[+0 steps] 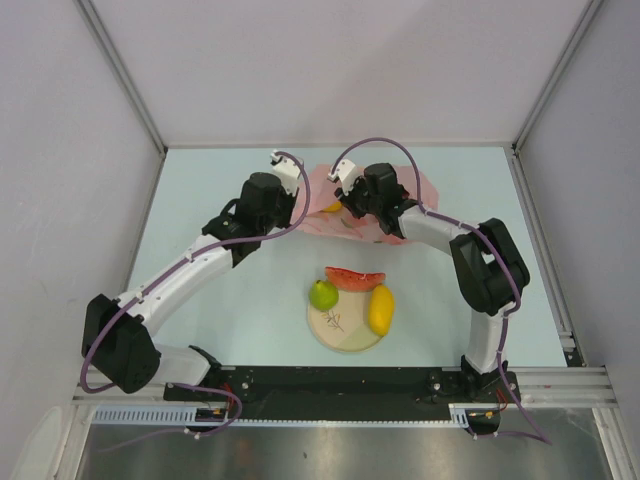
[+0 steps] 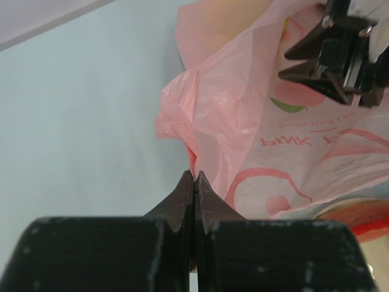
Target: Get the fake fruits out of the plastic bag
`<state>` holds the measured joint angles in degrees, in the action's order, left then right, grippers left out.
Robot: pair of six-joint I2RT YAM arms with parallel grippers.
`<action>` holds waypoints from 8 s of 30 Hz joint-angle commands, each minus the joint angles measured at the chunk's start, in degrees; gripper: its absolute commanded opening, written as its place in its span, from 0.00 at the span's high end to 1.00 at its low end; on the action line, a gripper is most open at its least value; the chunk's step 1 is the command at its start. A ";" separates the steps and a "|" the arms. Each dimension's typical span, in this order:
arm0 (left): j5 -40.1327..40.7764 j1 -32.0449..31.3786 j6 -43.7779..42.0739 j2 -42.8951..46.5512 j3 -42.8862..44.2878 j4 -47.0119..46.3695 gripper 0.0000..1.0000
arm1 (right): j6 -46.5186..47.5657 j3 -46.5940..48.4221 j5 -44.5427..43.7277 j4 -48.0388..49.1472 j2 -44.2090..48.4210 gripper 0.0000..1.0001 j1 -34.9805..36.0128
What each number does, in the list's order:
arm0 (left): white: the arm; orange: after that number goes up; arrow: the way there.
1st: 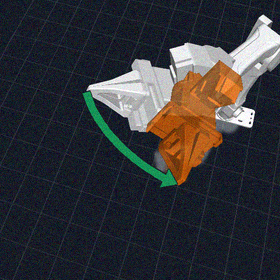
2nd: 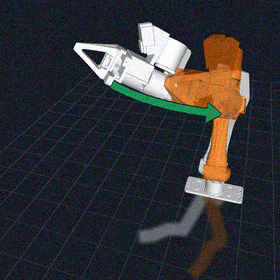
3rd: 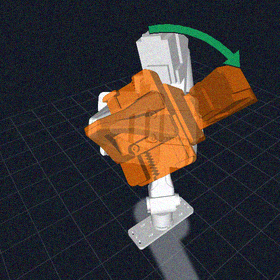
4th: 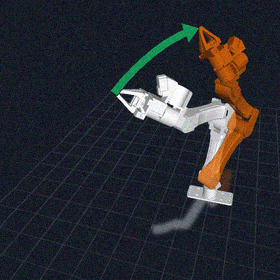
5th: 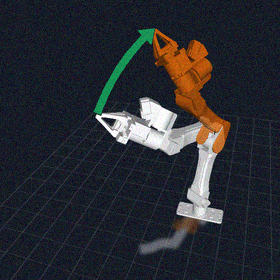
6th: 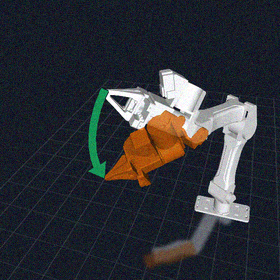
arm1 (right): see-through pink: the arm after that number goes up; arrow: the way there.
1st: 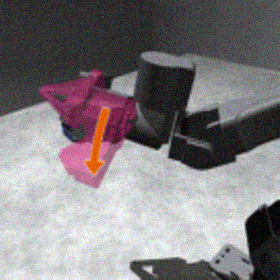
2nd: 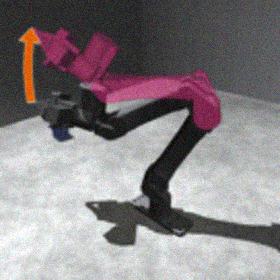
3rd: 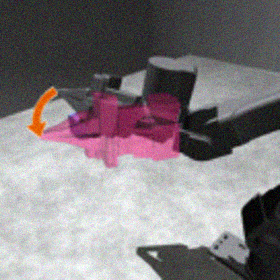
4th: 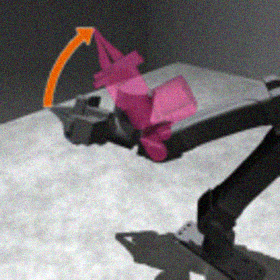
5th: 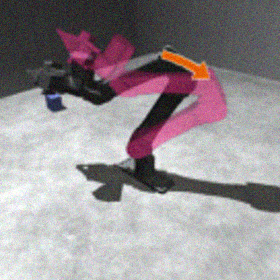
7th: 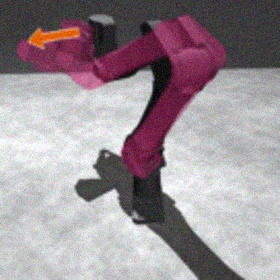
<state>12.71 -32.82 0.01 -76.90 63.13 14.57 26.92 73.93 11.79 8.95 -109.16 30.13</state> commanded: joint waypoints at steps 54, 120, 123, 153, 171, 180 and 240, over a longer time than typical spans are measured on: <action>3.11 -0.14 -0.80 -0.27 0.94 0.19 1.00 | -8.72 7.63 -5.46 -11.87 -4.47 0.33 4.42; 1.70 -0.49 0.08 -0.62 0.24 -4.28 1.00 | 28.44 -32.61 10.88 -11.71 46.58 0.80 10.56; 1.62 -0.49 0.08 -0.18 -0.73 -4.81 1.00 | 33.63 -35.08 13.24 -12.28 48.08 0.80 11.00; 2.23 0.47 -2.65 4.83 -5.92 -3.23 1.00 | 55.61 -70.76 18.36 39.54 46.89 1.00 29.63; 0.30 1.35 -0.54 7.12 -8.73 -3.49 1.00 | 64.04 -64.70 8.34 74.79 10.74 0.73 33.41; -0.23 1.44 -0.45 6.77 -8.91 -3.58 1.00 | 65.81 -66.11 9.48 79.12 9.41 0.18 33.33; -58.06 17.70 15.28 -2.37 -26.22 18.04 0.56 | 29.07 -35.08 -19.79 5.99 56.52 0.08 12.67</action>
<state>-43.86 -14.57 16.43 -78.35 37.45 33.52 58.46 39.72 -7.53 12.71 -52.80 43.53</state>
